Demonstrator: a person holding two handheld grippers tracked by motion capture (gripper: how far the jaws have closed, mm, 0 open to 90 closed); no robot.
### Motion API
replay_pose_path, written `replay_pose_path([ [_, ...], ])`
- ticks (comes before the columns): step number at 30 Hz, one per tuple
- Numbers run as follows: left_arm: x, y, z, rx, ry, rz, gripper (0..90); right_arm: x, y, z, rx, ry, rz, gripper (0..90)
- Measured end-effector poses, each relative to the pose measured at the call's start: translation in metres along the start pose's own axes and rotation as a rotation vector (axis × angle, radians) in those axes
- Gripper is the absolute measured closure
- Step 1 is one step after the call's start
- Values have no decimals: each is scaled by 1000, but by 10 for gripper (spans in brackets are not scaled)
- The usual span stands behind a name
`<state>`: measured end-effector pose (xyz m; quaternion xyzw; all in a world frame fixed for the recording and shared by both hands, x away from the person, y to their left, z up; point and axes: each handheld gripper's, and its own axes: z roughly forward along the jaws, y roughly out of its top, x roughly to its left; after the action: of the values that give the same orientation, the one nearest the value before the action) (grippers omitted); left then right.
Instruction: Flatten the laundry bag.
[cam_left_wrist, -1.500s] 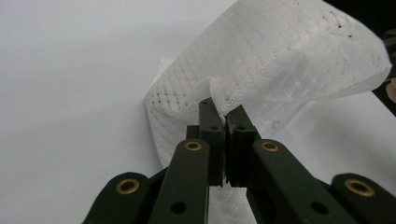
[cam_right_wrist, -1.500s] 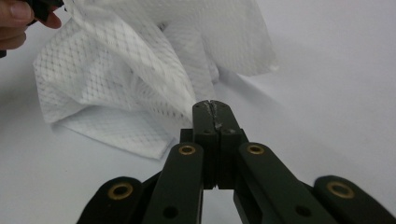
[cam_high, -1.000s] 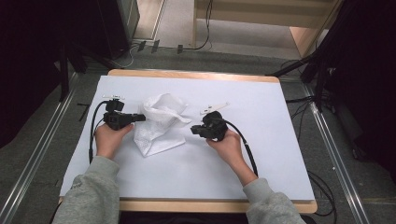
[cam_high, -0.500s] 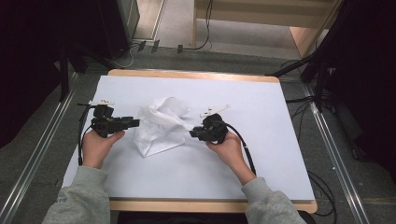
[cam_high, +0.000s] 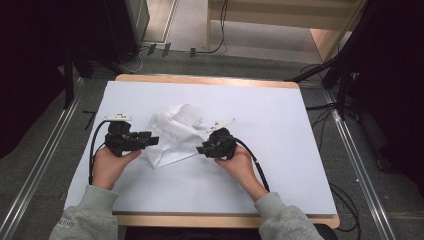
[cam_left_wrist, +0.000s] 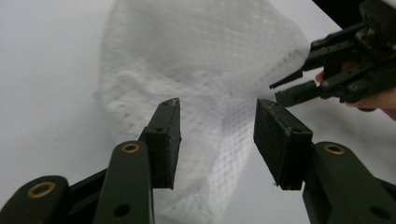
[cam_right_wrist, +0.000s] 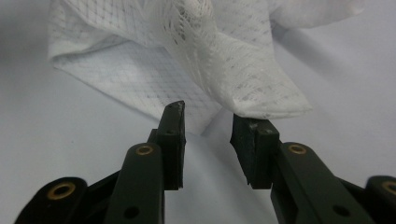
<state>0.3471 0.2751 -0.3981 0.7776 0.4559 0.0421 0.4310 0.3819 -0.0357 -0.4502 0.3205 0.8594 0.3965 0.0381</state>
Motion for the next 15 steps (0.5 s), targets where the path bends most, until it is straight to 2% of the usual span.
replay_pose_path([
  [4, -9, 2, 3, 8, -9, 21, 516, -3, 1, -11, -30, -13, 6, 608],
  [7, -13, 3, 5, 10, -16, 27, 513, -5, 1, -18, -27, -56, -4, 531],
  [10, -15, 3, 7, 21, -18, 32, 508, -8, 1, -27, -57, -80, -7, 493],
  [12, -16, 2, 9, 26, -25, 31, 503, -10, 2, -29, -82, -59, 1, 515],
  [13, -16, 2, 10, 32, -22, 39, 499, -10, 2, -29, -82, -37, 6, 568],
  [15, -18, 1, 12, 36, -24, 41, 495, -9, 4, -24, -83, -4, -2, 617],
])
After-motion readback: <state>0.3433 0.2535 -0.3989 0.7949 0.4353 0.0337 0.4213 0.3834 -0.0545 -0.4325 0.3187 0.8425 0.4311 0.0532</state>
